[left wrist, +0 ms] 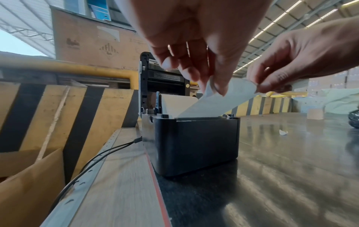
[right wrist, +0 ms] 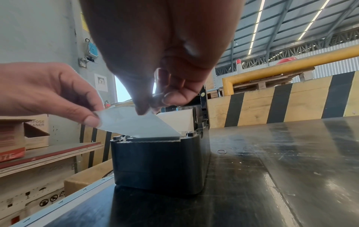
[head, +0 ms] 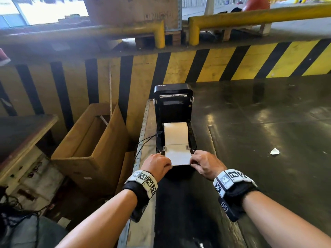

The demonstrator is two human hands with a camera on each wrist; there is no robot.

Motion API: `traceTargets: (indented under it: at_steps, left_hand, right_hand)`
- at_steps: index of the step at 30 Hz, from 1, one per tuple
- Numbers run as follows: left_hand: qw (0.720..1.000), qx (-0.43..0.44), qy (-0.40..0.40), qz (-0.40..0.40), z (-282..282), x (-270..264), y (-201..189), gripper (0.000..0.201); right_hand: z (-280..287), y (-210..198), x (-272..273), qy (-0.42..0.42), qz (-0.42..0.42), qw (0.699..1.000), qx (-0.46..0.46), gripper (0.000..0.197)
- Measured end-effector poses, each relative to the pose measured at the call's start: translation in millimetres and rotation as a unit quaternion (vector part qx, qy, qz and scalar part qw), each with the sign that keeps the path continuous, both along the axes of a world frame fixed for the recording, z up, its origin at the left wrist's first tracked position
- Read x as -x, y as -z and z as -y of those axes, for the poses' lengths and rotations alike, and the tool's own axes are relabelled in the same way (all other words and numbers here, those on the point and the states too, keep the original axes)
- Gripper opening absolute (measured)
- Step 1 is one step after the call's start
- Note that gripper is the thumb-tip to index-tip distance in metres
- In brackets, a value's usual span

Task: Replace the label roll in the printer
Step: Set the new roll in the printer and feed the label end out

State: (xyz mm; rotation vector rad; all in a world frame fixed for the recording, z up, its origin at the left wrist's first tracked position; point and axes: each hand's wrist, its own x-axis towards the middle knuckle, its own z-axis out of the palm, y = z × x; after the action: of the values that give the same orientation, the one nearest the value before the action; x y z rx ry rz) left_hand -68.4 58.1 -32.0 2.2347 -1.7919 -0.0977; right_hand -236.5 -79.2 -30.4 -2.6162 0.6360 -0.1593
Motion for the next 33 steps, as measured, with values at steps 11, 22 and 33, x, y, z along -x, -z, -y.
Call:
traceTargets:
  at_steps: [11, 22, 33]
  left_hand:
    - [0.999, -0.029, -0.006, -0.020, -11, 10, 1, 0.025]
    - [0.989, -0.138, -0.018, -0.051, -10, 3, -2, 0.035]
    - [0.960, 0.132, -0.193, -0.154, 99, -111, -106, 0.032]
  right_hand:
    - [-4, 5, 10, -0.005, -0.004, 1.000, -0.024, 0.020]
    - [7, 6, 1, -0.058, -0.044, 0.994, -0.084, 0.020]
    - [93, -86, -58, 0.151, 0.112, 0.981, -0.054, 0.019]
